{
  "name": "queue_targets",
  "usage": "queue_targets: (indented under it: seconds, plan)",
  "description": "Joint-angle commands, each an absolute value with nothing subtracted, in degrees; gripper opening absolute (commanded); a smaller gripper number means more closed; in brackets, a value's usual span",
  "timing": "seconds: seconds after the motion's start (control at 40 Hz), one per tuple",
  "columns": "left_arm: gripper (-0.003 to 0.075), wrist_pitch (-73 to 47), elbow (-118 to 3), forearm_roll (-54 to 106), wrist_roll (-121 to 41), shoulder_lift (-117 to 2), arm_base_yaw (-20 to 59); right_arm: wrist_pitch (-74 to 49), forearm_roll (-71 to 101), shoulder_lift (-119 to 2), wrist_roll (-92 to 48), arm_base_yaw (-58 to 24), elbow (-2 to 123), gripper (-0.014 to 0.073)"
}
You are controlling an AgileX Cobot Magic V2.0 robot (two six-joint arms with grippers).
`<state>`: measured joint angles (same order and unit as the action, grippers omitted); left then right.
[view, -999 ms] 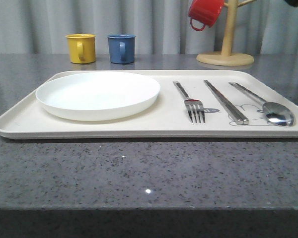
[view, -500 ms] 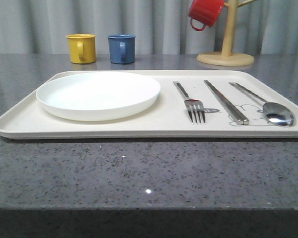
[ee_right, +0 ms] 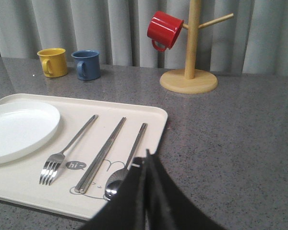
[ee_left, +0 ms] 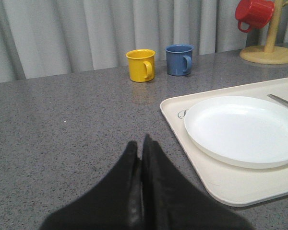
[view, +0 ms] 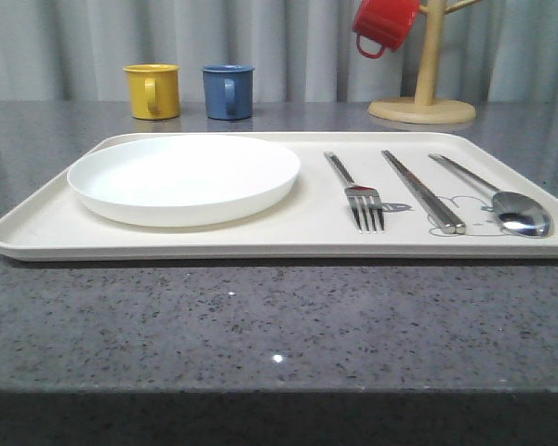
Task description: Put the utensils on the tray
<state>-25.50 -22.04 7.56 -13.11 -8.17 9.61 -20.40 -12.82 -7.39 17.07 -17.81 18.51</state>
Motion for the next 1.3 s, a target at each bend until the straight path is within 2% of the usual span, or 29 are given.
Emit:
queue_targets:
  seconds: [0.0, 0.774, 0.949, 1.124, 1.274]
  plan:
    - [-0.0018, -21.3, -23.6, 8.2, -12.8, -9.0, 9.5, -16.5, -13.9, -7.9, 16.7, -17.5, 19.9, -0.0069]
    - [-0.0018, -21.3, -23.5, 8.2, -12.8, -9.0, 9.5, -16.5, -13.9, -7.9, 16.7, -17.5, 19.9, -0.0069]
    - [-0.0018, -14.3, -17.8, 7.3, -12.8, -5.3, 9.0, -16.5, -13.9, -7.9, 16.7, -17.5, 19.9, -0.0069]
    - [-0.0018, -13.4, -10.5, 6.8, -8.1, 1.9, 5.8, -16.5, -13.9, -7.9, 16.7, -17.5, 19.9, -0.0069]
    - [-0.0018, -10.8, -6.2, 6.6, -7.8, 1.5, 4.7, -16.5, -13.9, -7.9, 16.7, -17.5, 19.9, -0.0069]
